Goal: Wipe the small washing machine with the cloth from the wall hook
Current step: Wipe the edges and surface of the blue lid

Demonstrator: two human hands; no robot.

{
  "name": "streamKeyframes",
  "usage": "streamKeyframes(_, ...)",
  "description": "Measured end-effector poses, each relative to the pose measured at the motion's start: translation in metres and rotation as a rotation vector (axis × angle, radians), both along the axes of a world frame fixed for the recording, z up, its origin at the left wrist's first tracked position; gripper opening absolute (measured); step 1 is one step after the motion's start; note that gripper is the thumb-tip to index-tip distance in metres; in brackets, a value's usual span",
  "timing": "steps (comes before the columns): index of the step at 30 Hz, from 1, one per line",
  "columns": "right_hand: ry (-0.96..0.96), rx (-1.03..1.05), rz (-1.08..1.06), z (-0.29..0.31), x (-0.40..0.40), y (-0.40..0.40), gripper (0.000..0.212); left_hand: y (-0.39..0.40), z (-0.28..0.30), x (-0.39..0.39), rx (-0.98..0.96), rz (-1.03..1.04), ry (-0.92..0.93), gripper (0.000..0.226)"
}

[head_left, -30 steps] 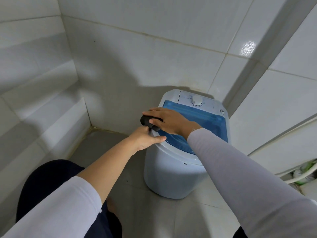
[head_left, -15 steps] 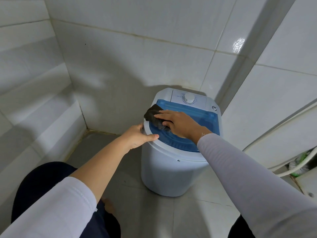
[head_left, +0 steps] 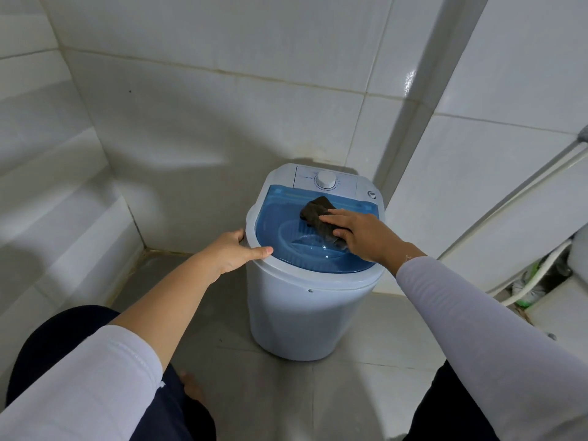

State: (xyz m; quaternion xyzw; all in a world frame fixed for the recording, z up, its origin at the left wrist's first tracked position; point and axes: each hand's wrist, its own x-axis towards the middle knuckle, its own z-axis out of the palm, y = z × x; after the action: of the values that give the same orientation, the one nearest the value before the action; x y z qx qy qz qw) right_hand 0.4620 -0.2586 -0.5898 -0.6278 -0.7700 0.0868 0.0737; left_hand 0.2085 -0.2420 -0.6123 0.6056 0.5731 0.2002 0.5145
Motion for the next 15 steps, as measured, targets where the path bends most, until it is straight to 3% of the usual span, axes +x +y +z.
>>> streamKeyframes(15,0.031,0.043,-0.164,0.005,0.049,-0.047,0.038,0.017,-0.002,-0.002,-0.046,-0.083,0.111,0.063)
